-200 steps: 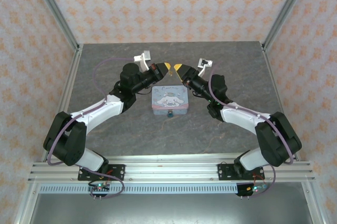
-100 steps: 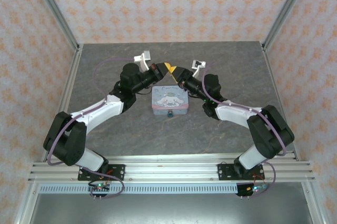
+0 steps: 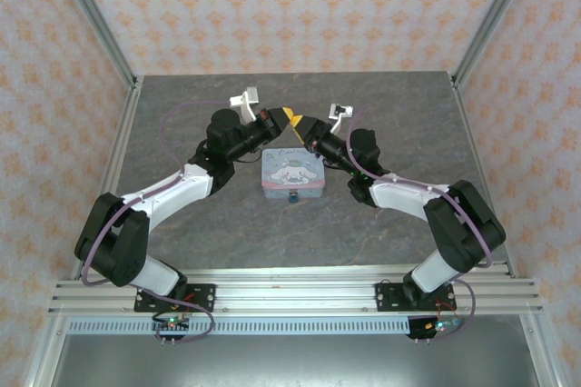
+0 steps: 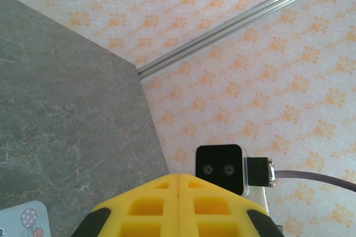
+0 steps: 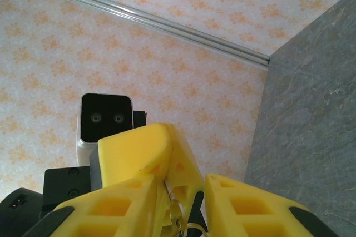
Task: Unlock a padlock with a key
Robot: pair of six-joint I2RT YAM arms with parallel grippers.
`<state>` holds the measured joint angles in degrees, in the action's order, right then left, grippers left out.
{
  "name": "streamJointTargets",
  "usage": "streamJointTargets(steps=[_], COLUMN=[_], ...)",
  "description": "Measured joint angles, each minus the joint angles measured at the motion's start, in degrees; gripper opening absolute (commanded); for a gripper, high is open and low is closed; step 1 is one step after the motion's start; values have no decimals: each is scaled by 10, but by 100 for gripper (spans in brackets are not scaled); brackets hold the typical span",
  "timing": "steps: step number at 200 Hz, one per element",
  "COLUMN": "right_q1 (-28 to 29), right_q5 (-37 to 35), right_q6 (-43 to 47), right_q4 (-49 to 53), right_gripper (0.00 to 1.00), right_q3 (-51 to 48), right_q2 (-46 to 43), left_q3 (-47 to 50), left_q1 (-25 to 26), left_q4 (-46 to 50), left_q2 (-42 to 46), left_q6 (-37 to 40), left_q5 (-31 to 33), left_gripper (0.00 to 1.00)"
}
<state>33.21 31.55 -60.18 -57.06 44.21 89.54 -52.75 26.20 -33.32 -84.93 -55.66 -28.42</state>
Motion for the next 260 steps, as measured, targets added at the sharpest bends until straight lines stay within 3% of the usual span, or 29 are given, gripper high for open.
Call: streamJointTargets(steps=[170,210,260], right_q1=[1,1,1], right_q5=[-4,-7,-12], right_q6=[-7,-7,-7], right_q4=[-30,-39,-47], right_gripper=[11,0,0], right_q3=[-30,-36,-46], right_q2=[0,0,0], left_q3=[0,0,6], left_q1=[0,0,0], left_q4=[1,4,5], left_q2=[-7,-7,-7], left_q6=[0,0,0], left_q5=[2,2,4], left_gripper=[0,0,0])
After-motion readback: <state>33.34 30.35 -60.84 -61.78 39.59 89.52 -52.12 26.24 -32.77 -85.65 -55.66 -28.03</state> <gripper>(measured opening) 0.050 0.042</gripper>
